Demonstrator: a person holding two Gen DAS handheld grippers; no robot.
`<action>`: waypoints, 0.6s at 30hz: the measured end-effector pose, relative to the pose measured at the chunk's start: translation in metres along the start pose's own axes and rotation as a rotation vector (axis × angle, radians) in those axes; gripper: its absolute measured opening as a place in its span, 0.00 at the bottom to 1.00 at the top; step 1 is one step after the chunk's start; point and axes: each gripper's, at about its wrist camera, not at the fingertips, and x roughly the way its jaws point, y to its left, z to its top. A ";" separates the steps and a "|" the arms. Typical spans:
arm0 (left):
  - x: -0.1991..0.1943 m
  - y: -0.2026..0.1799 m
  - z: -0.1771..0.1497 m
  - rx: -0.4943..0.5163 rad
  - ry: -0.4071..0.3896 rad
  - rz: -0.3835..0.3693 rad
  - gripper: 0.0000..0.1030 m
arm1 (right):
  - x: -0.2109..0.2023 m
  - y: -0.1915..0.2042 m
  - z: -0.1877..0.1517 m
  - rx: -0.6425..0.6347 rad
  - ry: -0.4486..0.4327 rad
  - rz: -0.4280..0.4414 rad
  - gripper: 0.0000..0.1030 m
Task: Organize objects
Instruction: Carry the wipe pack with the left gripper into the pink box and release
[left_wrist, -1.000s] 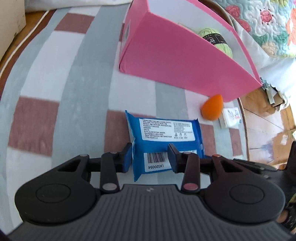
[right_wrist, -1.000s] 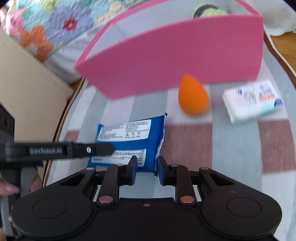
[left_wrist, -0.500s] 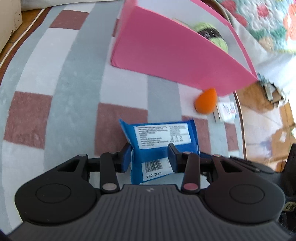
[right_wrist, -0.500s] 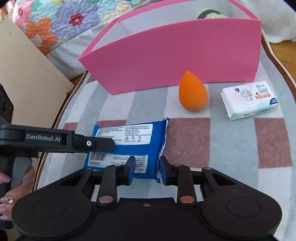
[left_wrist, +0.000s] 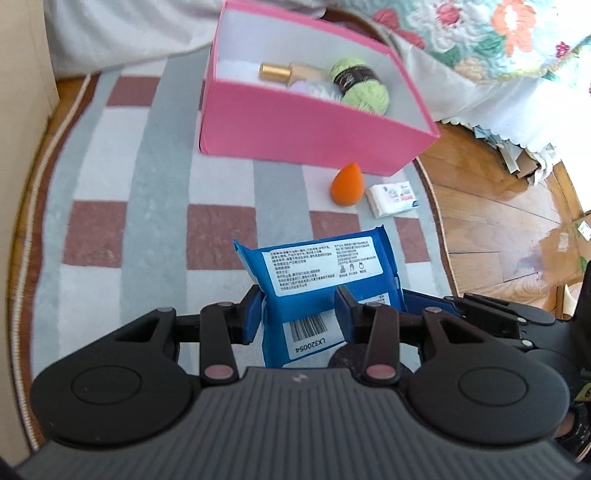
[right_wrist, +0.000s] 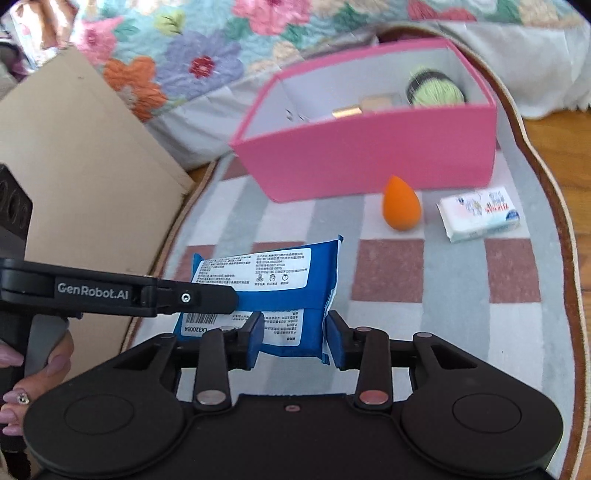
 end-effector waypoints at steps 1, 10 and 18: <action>-0.008 -0.002 0.000 0.002 -0.006 0.003 0.38 | -0.007 0.005 0.000 -0.011 -0.011 0.003 0.42; -0.064 -0.041 0.012 0.135 -0.079 0.042 0.39 | -0.056 0.027 0.004 -0.030 -0.111 0.019 0.42; -0.091 -0.059 0.031 0.190 -0.120 0.042 0.39 | -0.079 0.039 0.026 -0.067 -0.169 0.001 0.42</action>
